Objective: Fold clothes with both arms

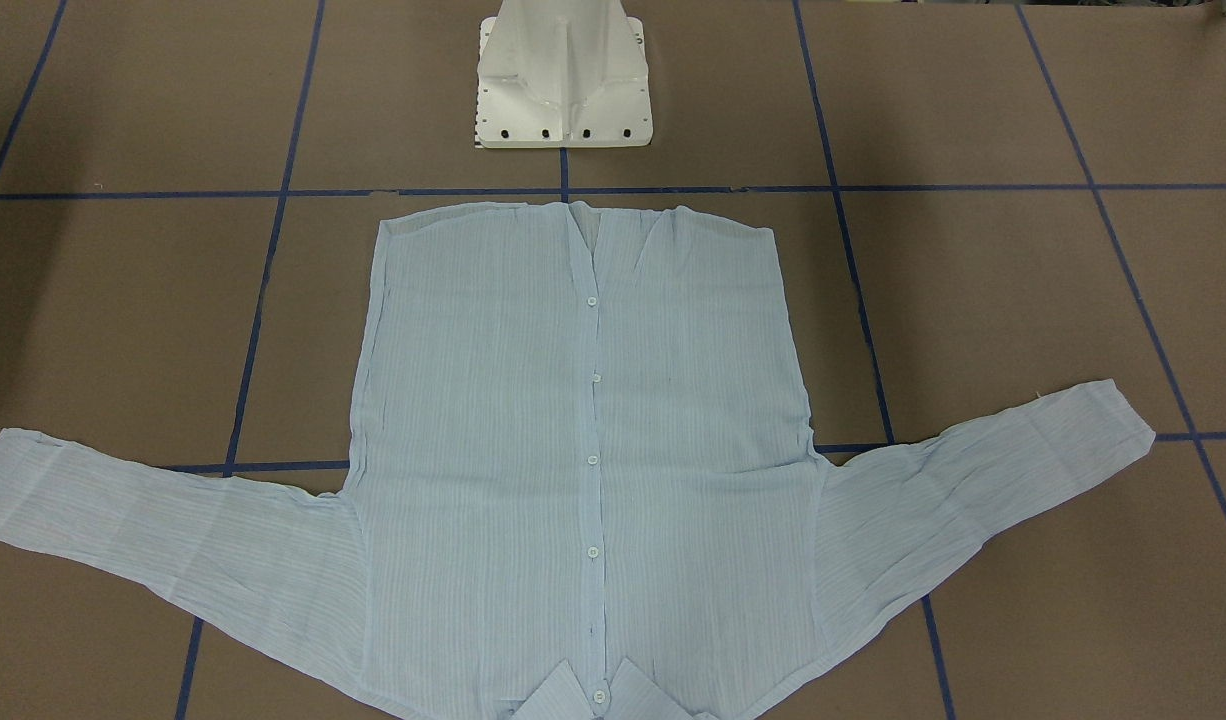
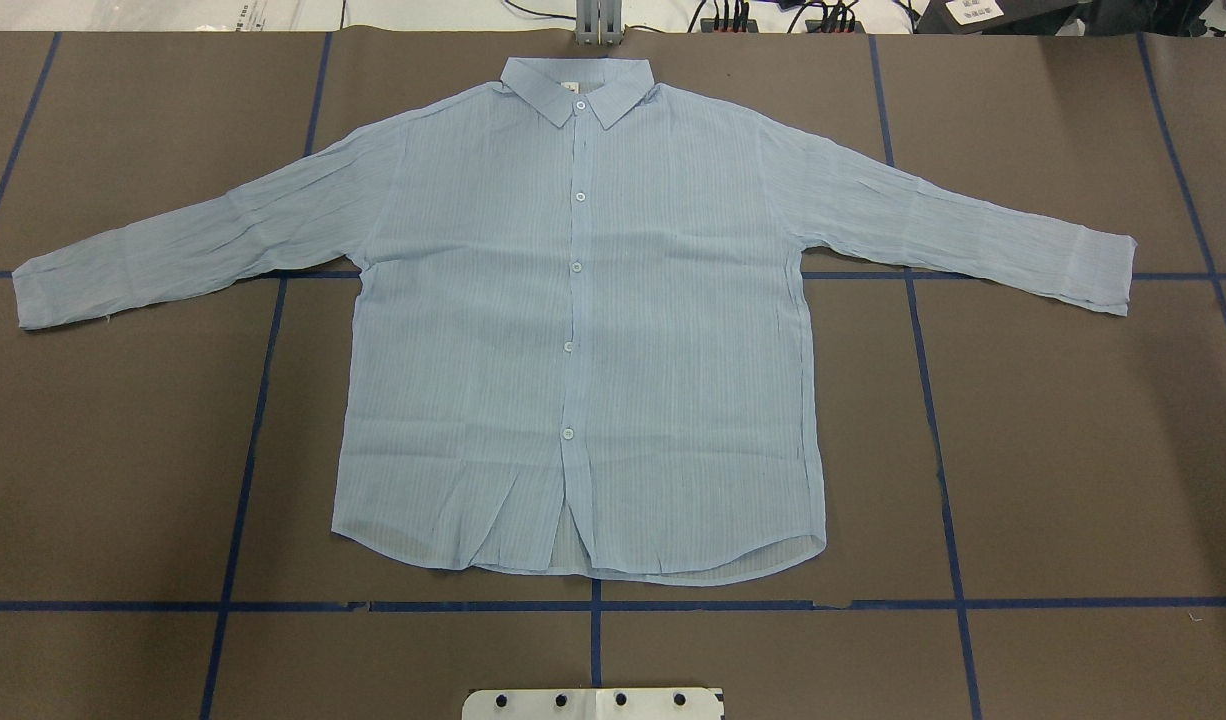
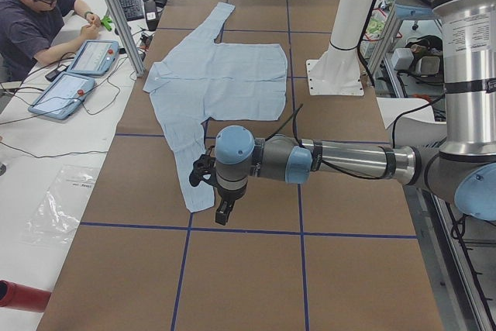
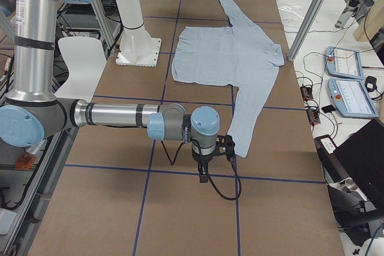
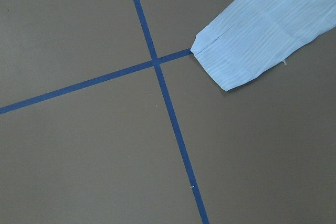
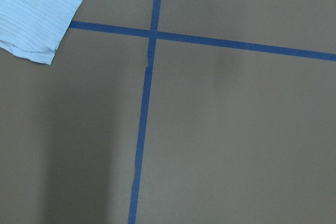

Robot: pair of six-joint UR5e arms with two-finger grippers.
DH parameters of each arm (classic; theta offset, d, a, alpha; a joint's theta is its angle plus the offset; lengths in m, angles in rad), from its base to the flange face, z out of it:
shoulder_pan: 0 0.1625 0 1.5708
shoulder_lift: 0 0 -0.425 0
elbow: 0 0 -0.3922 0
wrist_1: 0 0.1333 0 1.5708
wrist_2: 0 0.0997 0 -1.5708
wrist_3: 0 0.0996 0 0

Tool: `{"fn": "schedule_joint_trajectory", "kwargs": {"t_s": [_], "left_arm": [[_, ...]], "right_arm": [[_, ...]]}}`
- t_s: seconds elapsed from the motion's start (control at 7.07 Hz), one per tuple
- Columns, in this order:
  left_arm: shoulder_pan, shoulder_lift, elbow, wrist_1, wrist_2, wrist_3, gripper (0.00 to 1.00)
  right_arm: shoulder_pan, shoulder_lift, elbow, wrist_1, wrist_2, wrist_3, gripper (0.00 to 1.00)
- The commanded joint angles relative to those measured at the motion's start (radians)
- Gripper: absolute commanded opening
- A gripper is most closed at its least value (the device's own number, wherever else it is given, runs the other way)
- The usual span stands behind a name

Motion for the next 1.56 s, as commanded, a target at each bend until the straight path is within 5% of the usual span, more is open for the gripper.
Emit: {"fn": "schedule_joint_trajectory", "kwargs": {"t_s": [0.0, 0.28, 0.57, 0.71, 1.13, 1.41], "left_arm": [[0.001, -0.001, -0.01, 0.0, 0.018, 0.0, 1.0], [0.0, 0.01, -0.092, 0.0, 0.024, -0.003, 1.0], [0.003, -0.004, -0.116, -0.009, 0.134, -0.001, 1.0], [0.003, -0.007, -0.117, -0.07, 0.135, 0.0, 1.0], [0.0, -0.041, -0.065, -0.459, 0.152, -0.015, 1.0], [0.001, -0.097, -0.042, -0.477, 0.14, -0.252, 1.0]], "right_arm": [[-0.004, 0.0, 0.0, 0.001, 0.0, 0.0, 1.0], [-0.005, 0.004, 0.008, 0.009, 0.003, 0.001, 1.0], [-0.011, 0.016, 0.038, 0.012, 0.038, 0.004, 1.0], [-0.019, 0.051, 0.038, 0.022, 0.116, 0.009, 1.0], [-0.019, 0.111, 0.023, 0.142, 0.15, 0.015, 1.0], [-0.018, 0.11, 0.015, 0.165, 0.149, 0.012, 1.0]]}}
